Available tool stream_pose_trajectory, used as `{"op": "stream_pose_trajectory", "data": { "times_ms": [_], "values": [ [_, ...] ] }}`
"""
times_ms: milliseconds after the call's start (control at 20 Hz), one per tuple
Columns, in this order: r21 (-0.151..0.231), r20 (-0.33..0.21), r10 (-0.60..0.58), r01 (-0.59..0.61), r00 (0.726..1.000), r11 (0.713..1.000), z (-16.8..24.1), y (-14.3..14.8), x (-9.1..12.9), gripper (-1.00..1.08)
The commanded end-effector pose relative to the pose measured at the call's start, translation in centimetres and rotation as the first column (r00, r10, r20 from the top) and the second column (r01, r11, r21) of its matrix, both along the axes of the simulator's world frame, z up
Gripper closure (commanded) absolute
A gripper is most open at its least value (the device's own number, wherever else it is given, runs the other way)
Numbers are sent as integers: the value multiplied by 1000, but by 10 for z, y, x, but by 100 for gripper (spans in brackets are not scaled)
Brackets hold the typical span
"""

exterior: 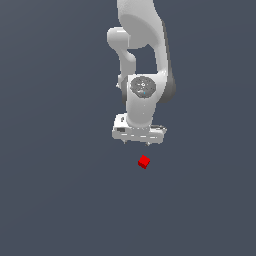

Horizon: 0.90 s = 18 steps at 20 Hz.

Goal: Pick up the red cube and move it to a goal position.

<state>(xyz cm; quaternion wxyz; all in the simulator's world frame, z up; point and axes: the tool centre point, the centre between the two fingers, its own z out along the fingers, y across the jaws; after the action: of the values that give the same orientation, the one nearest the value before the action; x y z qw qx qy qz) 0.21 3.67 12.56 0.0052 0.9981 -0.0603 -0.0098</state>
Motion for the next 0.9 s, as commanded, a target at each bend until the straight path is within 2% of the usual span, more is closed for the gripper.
{"op": "stream_pose_trajectory", "data": {
  "times_ms": [0, 300, 850],
  "values": [
    [0, 2, -51, 51, 999, 999, -11, 5, 3, -92],
    [1, 9, -199, 199, 980, 980, -43, 19, 13, -92],
    [6, 18, -416, 416, 909, 909, -92, 36, 34, -92]
  ]
}}
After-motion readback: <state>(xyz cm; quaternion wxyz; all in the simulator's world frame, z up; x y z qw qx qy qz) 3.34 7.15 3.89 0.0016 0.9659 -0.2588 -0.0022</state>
